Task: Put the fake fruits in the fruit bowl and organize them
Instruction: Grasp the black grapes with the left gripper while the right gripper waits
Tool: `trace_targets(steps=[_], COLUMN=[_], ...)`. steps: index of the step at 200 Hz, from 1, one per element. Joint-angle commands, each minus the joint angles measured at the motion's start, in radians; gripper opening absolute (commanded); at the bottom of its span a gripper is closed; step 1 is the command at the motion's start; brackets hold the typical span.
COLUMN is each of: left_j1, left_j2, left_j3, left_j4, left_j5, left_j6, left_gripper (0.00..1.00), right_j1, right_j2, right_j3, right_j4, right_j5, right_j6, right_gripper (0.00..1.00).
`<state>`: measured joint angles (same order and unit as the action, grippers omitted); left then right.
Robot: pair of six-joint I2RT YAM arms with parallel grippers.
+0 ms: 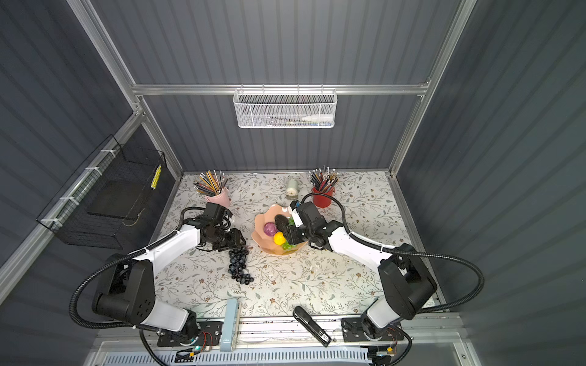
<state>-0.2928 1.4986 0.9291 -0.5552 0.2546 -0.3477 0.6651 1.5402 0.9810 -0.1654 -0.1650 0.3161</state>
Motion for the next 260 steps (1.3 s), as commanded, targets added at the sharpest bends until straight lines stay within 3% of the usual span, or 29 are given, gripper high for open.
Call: trace_targets(steps=[1,56,124,151,260], left_j1=[0.004,0.004,0.004,0.004,0.003], left_j2=[0.017,0.040,0.028,0.037,-0.046], left_j3=[0.030,0.022,-0.021,-0.023,-0.111], left_j4=[-0.006,0.068,0.218,0.224,0.210], left_j5=[-0.007,0.022,0.054,0.066,0.117], left_j6=[0.019,-0.004,-0.091,-0.092,-0.140], left_gripper=[0.64,0.62,0.51,0.42,0.25], right_j1=[0.008,0.012,0.014,0.015,0.016], right_j2=[0.020,0.033,0.051,0.061,0.085], right_j3=[0.001,0.003,0.017,0.023,0.047], right_j4=[0.014,0.011,0.036,0.034,0.017], right_j5=[0.002,0.005,-0.024,-0.028,-0.026], right_j6=[0.012,0.009,0.034,0.031,0.009], right_gripper=[0.58,0.58,0.59,0.58,0.58])
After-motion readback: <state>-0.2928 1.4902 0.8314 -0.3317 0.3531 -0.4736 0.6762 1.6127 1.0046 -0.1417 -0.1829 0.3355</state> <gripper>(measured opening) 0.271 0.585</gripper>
